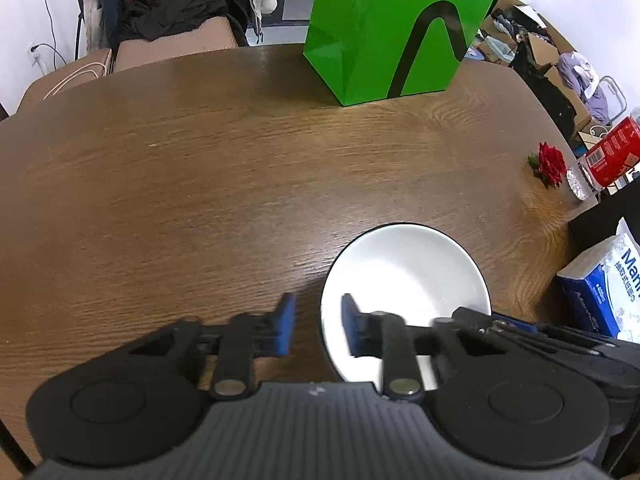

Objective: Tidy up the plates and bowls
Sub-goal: 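Close the left gripper on the white bowl rim while the right gripper closes too, then lift the white bowl with both grippers and carry it toward the blue bowl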

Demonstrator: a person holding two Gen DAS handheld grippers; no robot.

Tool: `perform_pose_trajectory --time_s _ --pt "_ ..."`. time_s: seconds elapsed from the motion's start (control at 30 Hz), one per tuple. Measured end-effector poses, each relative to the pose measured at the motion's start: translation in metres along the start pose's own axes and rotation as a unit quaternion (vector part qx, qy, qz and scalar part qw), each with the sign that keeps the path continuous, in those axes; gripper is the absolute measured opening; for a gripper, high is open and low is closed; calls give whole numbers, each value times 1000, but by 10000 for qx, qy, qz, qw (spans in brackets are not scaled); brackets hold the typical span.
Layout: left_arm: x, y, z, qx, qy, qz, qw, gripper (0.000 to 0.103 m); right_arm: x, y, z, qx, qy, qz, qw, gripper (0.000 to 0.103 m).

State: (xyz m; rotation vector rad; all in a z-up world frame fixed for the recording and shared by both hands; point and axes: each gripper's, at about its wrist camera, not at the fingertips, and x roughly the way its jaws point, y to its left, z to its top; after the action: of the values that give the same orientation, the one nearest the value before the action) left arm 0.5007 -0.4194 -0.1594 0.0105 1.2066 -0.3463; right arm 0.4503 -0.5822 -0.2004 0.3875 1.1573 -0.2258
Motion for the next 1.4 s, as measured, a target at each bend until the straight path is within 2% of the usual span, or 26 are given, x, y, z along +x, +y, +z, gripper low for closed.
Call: perform_pose_trajectory --time_s 0.03,0.2,0.77,1.4 --pt "1 -1 0 -17 31 -28 10000 11 1 1 0 -15 19 9 10000 17" --pt "7 1 2 -109 124 -48 9999 6 4 3 1 13 86 88 9999 6" --pt "2 -5 -5 235 63 195 9995 6 3 12 -1 -25 71 -60 10000 6" --pt "-36 19 -14 131 -130 250 9995 7 -21 37 -12 -226 -52 36 9997 6"
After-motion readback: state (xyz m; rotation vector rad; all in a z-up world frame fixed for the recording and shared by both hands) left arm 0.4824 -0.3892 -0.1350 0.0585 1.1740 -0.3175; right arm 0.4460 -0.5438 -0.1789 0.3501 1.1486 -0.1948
